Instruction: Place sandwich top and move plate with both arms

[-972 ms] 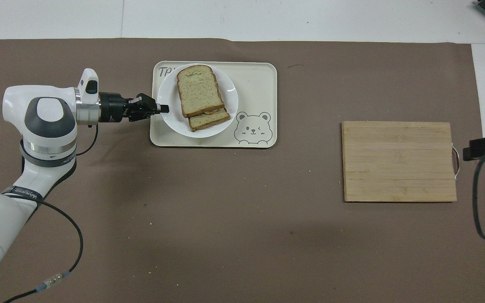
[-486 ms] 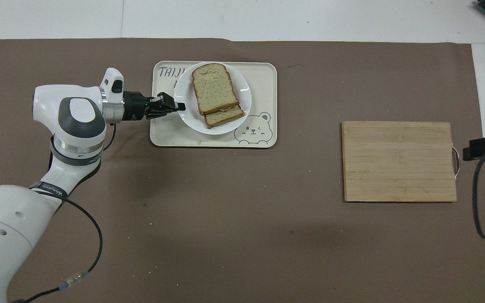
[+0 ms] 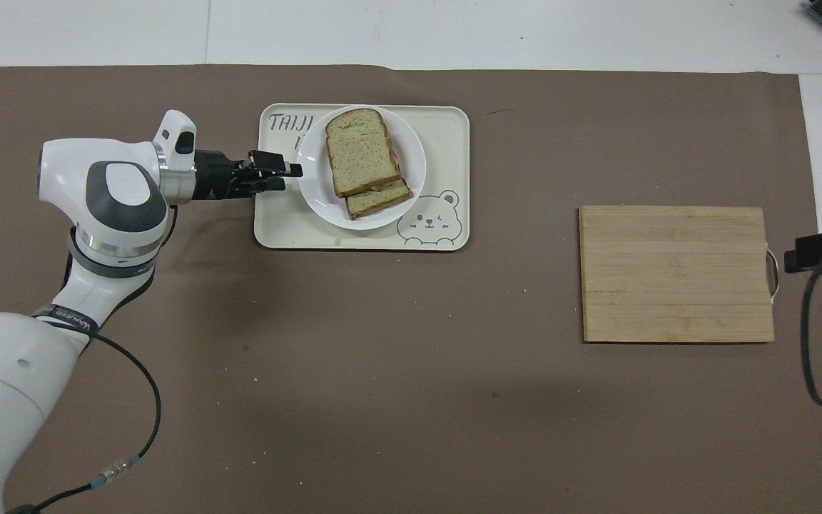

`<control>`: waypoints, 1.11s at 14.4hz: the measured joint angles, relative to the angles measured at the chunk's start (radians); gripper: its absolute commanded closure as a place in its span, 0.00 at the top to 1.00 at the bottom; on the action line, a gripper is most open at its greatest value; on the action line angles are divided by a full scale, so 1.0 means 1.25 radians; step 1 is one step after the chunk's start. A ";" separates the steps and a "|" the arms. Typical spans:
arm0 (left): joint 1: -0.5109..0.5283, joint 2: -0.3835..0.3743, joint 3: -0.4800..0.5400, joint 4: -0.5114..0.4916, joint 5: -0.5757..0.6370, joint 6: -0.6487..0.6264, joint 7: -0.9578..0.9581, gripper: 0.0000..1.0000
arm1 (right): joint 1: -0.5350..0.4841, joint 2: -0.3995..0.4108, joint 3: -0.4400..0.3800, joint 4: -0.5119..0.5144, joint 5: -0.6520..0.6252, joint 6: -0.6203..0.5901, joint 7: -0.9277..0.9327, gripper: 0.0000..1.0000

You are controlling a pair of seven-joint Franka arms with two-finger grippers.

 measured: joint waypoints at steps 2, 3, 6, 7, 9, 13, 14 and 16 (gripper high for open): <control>0.001 -0.014 0.015 0.006 0.069 0.000 -0.042 1.00 | 0.000 0.000 0.000 0.000 0.000 0.000 0.000 1.00; 0.000 -0.024 0.022 0.007 0.133 0.000 -0.094 1.00 | 0.000 0.000 0.000 0.000 0.000 0.000 0.000 1.00; 0.001 -0.061 0.032 0.013 0.359 0.000 -0.278 1.00 | 0.000 0.000 0.000 0.000 0.000 0.000 0.000 1.00; 0.001 -0.074 0.035 0.014 0.406 -0.002 -0.310 1.00 | 0.000 0.000 0.000 0.000 0.000 0.000 0.000 1.00; 0.001 -0.103 0.050 0.014 0.505 -0.028 -0.334 1.00 | 0.000 0.000 0.000 0.000 0.000 0.000 0.000 1.00; 0.002 -0.176 0.075 0.022 0.711 -0.128 -0.362 1.00 | 0.000 0.003 0.000 0.003 0.000 0.000 0.000 1.00; 0.002 -0.199 0.075 0.024 0.756 -0.151 -0.372 1.00 | 0.000 0.003 0.001 0.003 0.000 0.000 0.000 1.00; 0.001 -0.253 0.075 0.026 0.810 -0.209 -0.379 1.00 | 0.000 0.003 0.003 0.003 0.000 0.000 0.000 1.00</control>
